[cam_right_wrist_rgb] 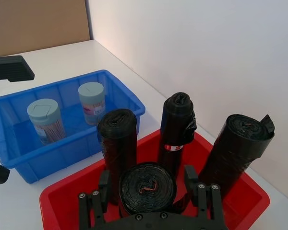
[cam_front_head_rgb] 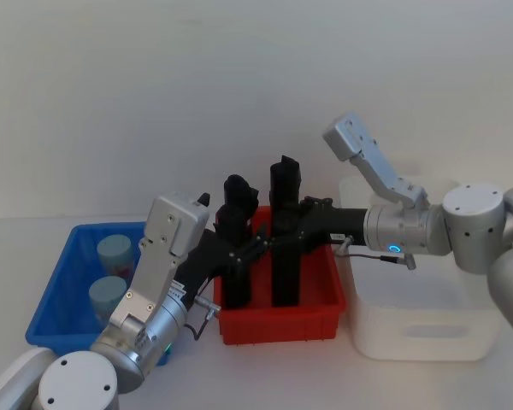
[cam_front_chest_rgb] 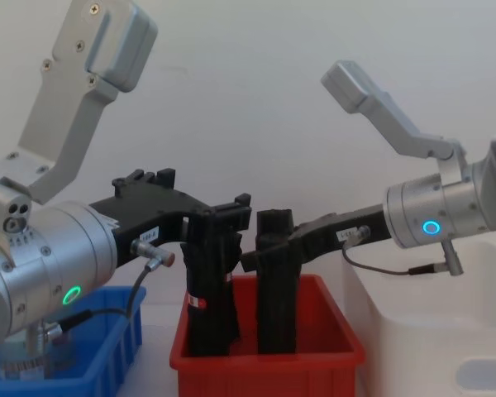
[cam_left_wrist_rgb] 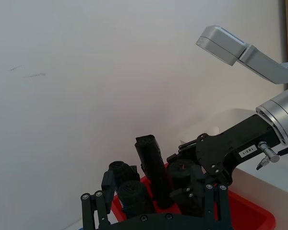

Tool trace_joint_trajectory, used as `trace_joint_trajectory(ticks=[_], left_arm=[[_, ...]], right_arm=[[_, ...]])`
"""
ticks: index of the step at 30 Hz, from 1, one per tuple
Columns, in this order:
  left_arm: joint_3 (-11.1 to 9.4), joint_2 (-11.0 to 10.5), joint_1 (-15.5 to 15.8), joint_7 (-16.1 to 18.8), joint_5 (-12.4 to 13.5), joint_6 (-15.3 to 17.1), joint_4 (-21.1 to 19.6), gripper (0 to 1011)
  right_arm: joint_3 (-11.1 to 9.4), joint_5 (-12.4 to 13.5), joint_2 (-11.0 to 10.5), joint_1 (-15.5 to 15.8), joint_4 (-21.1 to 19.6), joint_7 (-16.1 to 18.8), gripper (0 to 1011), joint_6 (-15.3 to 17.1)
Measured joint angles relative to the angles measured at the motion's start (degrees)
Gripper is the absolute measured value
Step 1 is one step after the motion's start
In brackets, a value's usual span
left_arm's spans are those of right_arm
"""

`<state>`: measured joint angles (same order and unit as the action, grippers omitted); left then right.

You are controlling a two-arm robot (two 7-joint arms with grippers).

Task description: Pick the cotton swabs from the blue box and place them into the white box.

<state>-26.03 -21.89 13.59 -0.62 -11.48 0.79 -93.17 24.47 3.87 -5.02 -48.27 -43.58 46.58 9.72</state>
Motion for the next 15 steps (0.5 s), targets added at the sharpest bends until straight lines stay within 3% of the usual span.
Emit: trace_joint_trajectory(ticks=[5,15], left_arm=[[0.0,0.0,0.0,0.0,0.0,0.0,0.0,1004],[0.0,0.0,0.0,0.0,0.0,0.0,0.0,1004]], right_arm=[[0.0,0.0,-0.1,0.1,-0.2,-0.1,870,0.1],[-0.1,0.0,-0.2,0.3,-0.4,-0.2,578,0.2]])
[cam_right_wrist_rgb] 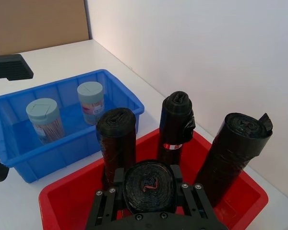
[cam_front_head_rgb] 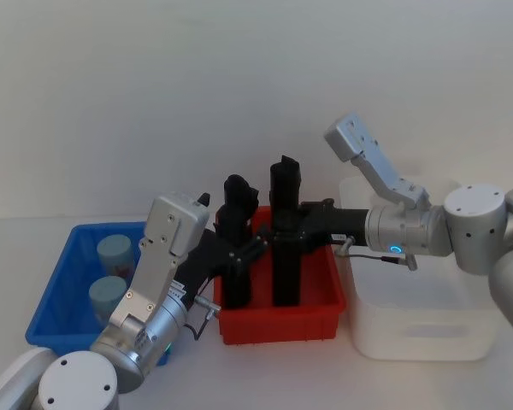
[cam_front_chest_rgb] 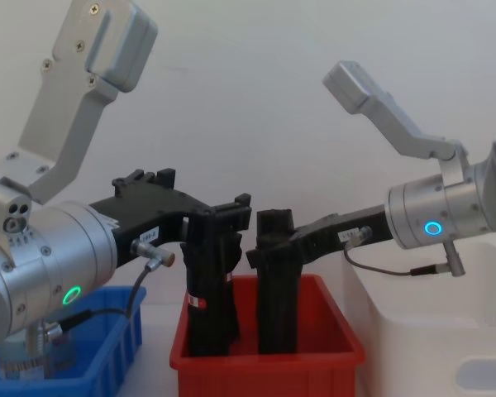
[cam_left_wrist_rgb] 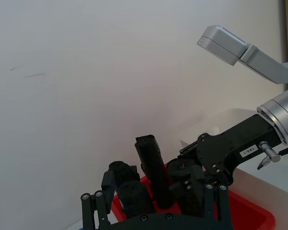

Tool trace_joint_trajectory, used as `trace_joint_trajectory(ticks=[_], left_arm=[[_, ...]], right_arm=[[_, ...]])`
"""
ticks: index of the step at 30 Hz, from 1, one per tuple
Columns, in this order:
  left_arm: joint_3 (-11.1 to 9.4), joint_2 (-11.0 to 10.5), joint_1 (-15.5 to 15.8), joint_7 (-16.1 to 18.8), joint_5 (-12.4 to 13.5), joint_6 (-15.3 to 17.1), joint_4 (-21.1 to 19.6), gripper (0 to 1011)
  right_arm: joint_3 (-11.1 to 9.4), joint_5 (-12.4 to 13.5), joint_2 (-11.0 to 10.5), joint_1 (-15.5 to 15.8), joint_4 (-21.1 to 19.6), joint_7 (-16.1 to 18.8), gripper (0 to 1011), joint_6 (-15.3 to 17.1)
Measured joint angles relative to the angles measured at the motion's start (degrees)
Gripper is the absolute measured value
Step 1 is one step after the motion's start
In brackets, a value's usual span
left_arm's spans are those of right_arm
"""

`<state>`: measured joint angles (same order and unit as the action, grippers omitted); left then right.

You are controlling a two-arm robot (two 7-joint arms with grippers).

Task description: Pick the cotton swabs from the blue box and place them into the white box.

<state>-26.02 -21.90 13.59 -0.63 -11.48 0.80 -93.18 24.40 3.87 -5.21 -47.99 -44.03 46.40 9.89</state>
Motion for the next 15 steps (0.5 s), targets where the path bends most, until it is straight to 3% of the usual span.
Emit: trace_joint_trajectory(ticks=[15], left_arm=[[0.0,0.0,0.0,0.0,0.0,0.0,0.0,1004]], right_arm=[[0.0,0.1,-0.1,0.1,-0.3,-0.1,538,0.1]])
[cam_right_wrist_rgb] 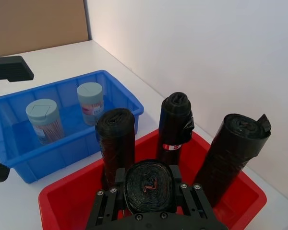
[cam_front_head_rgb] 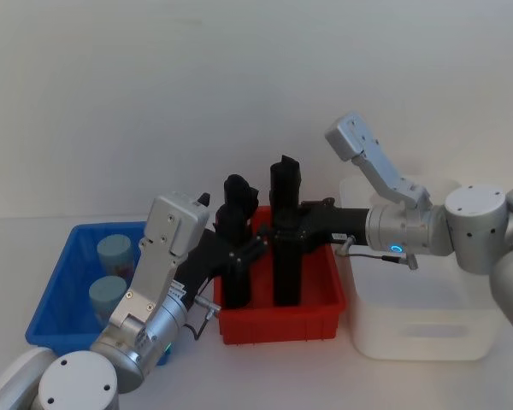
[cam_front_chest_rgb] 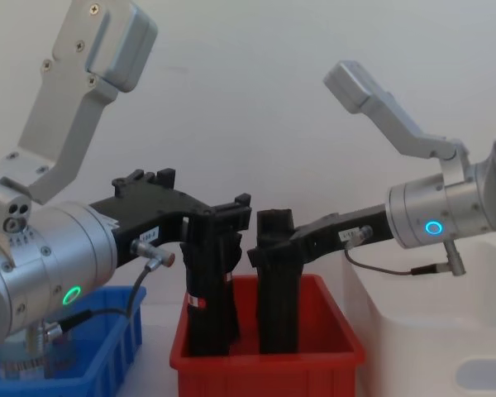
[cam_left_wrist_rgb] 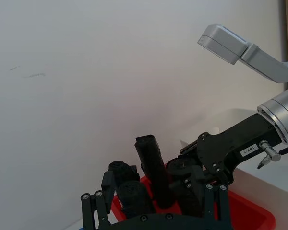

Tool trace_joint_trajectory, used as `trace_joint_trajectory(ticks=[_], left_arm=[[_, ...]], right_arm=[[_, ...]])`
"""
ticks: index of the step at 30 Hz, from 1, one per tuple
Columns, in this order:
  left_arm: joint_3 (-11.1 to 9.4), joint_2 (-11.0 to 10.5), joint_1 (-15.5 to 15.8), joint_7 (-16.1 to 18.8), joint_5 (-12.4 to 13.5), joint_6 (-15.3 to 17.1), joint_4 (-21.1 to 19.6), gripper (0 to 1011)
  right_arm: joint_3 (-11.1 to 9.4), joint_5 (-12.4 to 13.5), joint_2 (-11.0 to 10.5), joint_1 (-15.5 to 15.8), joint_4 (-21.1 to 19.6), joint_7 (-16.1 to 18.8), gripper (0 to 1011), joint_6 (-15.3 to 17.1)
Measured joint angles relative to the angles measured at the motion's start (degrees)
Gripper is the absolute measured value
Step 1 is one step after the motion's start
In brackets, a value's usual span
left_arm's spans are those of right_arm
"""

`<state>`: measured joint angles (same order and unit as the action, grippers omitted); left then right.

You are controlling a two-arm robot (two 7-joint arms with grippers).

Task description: Pick the cotton swabs from the blue box and place them into the white box.

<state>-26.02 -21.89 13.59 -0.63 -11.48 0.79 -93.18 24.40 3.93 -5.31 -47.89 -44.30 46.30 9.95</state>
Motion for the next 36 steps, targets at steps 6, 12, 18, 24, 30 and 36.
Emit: trace_joint_trajectory(ticks=[6,12,18,24,30,36], left_arm=[[0.0,0.0,0.0,0.0,0.0,0.0,0.0,1004],[0.0,0.0,0.0,0.0,0.0,0.0,0.0,1004],[0.0,0.0,0.0,0.0,0.0,0.0,0.0,1004],[0.0,0.0,0.0,0.0,0.0,0.0,0.0,1004],[0.0,0.0,0.0,0.0,0.0,0.0,0.0,1004],[0.0,0.0,0.0,0.0,0.0,0.0,0.0,1004]], right_arm=[[-0.4,0.2,-0.5,0.5,-2.1,-0.2,538,-0.3],[-1.2,0.4,-1.7,1.6,-6.5,-0.9,538,-0.5],[-2.4,0.4,-3.4,3.1,-12.8,-1.9,538,-0.3],[-3.8,0.3,-5.3,4.7,-19.1,-3.6,538,-0.1],[-5.1,0.0,-7.5,6.7,-25.3,-6.1,538,-0.3],[-6.3,-0.6,-9.5,8.7,-30.8,-9.2,538,-0.6]])
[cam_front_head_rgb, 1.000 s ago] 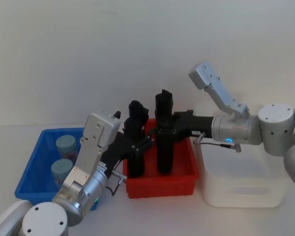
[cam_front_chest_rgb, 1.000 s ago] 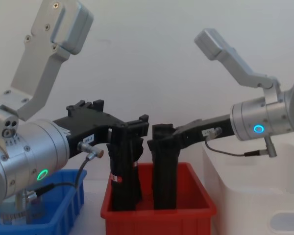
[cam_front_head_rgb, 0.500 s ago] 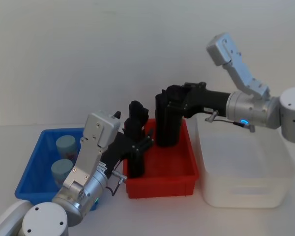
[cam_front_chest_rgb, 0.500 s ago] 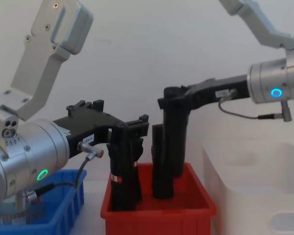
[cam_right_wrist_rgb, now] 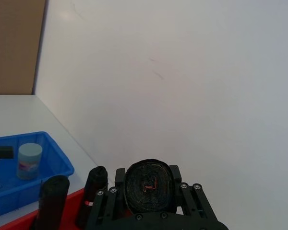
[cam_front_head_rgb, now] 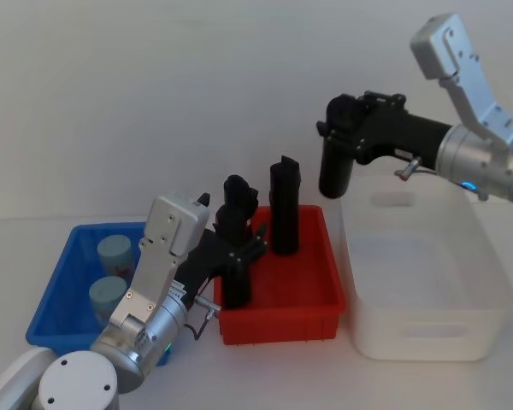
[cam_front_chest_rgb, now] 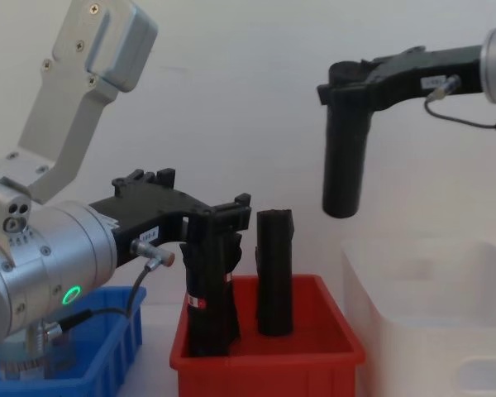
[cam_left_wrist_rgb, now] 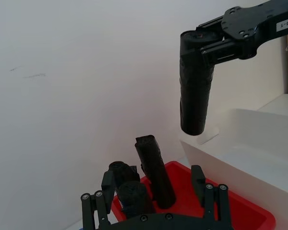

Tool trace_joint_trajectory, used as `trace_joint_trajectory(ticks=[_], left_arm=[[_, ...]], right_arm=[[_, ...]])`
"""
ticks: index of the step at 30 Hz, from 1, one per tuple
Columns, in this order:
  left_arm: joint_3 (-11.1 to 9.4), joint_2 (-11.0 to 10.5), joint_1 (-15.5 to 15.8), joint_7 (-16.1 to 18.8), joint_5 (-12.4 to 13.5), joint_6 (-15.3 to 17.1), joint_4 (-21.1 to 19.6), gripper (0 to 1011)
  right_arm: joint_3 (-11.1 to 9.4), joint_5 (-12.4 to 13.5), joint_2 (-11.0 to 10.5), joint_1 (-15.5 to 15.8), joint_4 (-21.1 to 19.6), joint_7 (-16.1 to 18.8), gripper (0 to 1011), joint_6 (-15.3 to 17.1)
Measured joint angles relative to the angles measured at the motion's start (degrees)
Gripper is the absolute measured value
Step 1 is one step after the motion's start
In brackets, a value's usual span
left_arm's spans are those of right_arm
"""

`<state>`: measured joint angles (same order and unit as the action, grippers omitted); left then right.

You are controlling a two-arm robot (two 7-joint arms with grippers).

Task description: Pick the cotton swabs from the blue box and place them into the white box.

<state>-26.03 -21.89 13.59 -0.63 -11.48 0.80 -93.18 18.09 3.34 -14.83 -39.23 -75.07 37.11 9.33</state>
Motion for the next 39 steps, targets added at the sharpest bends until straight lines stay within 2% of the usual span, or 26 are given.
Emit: trace_joint_trajectory(ticks=[7,13,19,25,28,39], left_arm=[[0.0,0.0,0.0,0.0,0.0,0.0,0.0,1004],[0.0,0.0,0.0,0.0,0.0,0.0,0.0,1004],[0.0,0.0,0.0,0.0,0.0,0.0,0.0,1004],[0.0,0.0,0.0,0.0,0.0,0.0,0.0,1004],[0.0,0.0,0.0,0.0,0.0,0.0,0.0,1004],[0.0,0.0,0.0,0.0,0.0,0.0,0.0,1004]], right_arm=[[-1.5,-1.2,-3.0,3.6,-6.4,-5.5,538,0.0],[-2.4,-2.0,-5.1,6.8,-9.8,-10.1,538,0.6],[-2.9,-2.0,-6.3,9.2,-11.4,-13.7,538,1.8],[-3.2,-0.8,-7.0,11.2,-11.3,-16.3,538,3.2],[-3.3,0.8,-7.0,11.8,-10.2,-16.8,538,3.7],[-3.2,6.1,-5.8,11.1,-5.1,-14.9,542,1.8]])
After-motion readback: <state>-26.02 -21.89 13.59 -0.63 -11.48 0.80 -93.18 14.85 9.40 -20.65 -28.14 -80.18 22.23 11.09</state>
